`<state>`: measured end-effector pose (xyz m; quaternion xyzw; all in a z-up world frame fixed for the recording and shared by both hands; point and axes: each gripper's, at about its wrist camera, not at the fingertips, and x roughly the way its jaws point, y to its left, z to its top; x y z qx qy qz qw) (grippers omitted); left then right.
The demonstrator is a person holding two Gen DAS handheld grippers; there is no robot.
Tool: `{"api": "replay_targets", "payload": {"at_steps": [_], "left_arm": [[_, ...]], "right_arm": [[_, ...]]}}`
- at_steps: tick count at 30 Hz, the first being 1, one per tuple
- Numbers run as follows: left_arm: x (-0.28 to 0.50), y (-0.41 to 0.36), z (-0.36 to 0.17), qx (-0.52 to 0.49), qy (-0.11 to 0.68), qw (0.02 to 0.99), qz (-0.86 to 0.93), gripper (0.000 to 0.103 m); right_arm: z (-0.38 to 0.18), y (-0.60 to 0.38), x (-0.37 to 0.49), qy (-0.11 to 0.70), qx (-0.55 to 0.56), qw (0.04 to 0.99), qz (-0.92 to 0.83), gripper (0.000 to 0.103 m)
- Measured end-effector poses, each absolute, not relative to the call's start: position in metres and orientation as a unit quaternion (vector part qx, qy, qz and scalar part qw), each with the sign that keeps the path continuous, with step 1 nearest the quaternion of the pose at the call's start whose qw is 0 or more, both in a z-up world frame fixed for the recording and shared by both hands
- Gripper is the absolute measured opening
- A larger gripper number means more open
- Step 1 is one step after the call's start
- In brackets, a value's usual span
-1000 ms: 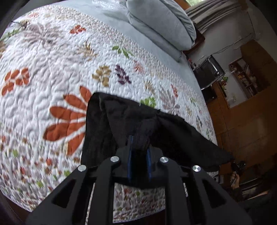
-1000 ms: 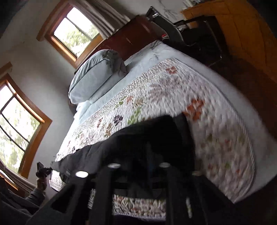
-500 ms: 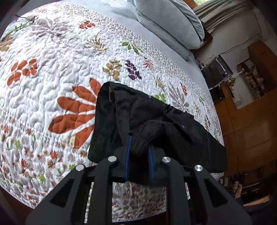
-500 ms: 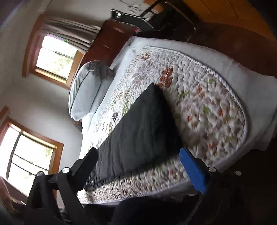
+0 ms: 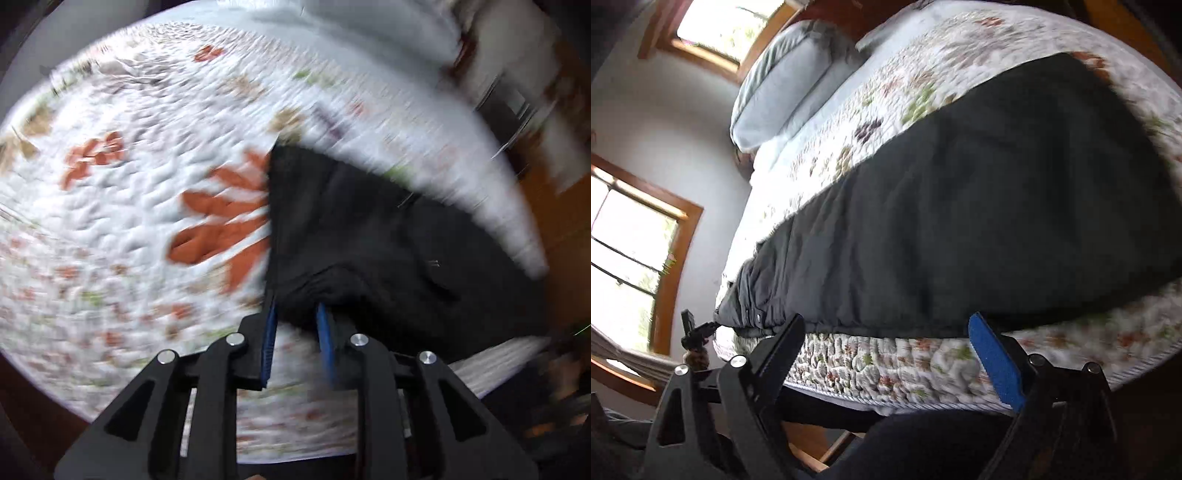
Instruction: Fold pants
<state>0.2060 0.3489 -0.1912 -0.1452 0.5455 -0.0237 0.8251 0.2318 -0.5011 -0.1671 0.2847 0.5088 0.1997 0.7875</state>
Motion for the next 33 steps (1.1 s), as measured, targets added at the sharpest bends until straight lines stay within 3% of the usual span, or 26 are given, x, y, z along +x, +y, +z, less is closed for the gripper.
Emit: {"api": "replay_targets", "payload": {"at_steps": [1,2,4,7,11,16,21,25,33], "left_arm": [[0.2,0.355,-0.191,-0.153,0.539,0.828,-0.017,0.027],[0.196,0.363,-0.187,-0.165,0.527,0.834,-0.006,0.053],[0.181,0.382,-0.173,-0.195,0.487,0.851,0.037,0.092],[0.158,0.383,-0.148,-0.219,0.438,0.871,0.039,0.093],[0.171,0.332,-0.134,-0.166,0.46,0.872,-0.012,0.096],[0.225,0.259,-0.147,-0.071,0.476,0.875,-0.044,0.1],[0.251,0.223,-0.197,0.009,0.532,0.844,-0.061,0.1],[0.235,0.233,-0.226,0.0,0.546,0.835,-0.071,0.1],[0.226,0.244,-0.215,-0.027,0.524,0.849,-0.07,0.099]], "right_arm": [[-0.166,-0.486,0.234,0.506,0.29,0.783,0.216,0.092],[-0.166,-0.465,0.237,0.509,0.298,0.771,0.238,0.092],[-0.168,-0.397,0.244,0.531,0.28,0.743,0.295,0.092],[-0.158,-0.288,0.25,0.531,0.151,0.767,0.327,0.091],[-0.143,-0.158,0.265,0.48,-0.005,0.798,0.364,0.089],[-0.159,-0.076,0.315,0.479,-0.018,0.806,0.348,0.09],[-0.196,-0.058,0.312,0.528,-0.026,0.77,0.359,0.091],[-0.219,-0.05,0.282,0.516,-0.096,0.765,0.373,0.092],[-0.164,-0.118,0.267,0.479,0.013,0.801,0.358,0.091]]}}
